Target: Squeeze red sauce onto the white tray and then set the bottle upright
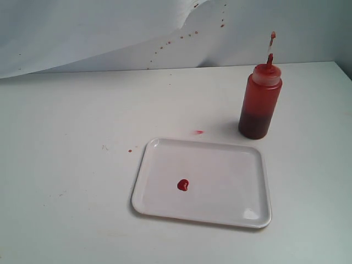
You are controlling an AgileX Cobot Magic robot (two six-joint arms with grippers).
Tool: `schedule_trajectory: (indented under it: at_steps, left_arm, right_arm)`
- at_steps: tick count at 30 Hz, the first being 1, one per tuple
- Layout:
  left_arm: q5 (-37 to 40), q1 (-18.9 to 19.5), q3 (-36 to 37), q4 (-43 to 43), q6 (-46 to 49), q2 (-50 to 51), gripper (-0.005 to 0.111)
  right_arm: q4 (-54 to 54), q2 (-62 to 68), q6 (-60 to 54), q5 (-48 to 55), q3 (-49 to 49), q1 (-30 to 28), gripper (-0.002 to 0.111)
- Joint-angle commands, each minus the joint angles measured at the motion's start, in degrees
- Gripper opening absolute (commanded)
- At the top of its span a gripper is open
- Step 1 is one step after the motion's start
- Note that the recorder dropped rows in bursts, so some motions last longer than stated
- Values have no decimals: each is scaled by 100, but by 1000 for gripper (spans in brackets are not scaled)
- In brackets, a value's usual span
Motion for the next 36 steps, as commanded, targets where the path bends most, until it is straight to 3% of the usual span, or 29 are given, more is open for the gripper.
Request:
schedule_trajectory:
  at_steps: [1, 2, 9, 12, 16, 20, 25, 36]
  left_arm:
    - [-38, 14, 25, 7, 1, -28, 0]
    - [-38, 14, 25, 7, 1, -28, 0]
    - [-38, 14, 25, 7, 1, -28, 0]
    - [-38, 14, 25, 7, 1, -28, 0]
    - [-38, 14, 25, 7, 1, -28, 0]
    - [-38, 14, 25, 7, 1, -28, 0]
    - [-38, 14, 25, 7, 1, -28, 0]
    - [-38, 14, 25, 7, 1, -28, 0]
  right_arm:
    - [-8, -72, 7, -97, 8, -51, 0]
    - [-8, -151, 7, -134, 8, -172, 0]
    - [-247, -1402, 13, 1948, 8, -2938, 0]
    - [-391, -1626, 13, 2859, 8, -3548, 0]
    - [-391, -1654, 13, 3420, 8, -3711, 0]
    - [-391, -1630, 31, 3341, 166, -3711, 0]
    - [-309, -1522, 115, 2450, 1072, -3711, 0]
    - [-582, -1522, 1648, 95, 3629, -3711, 0]
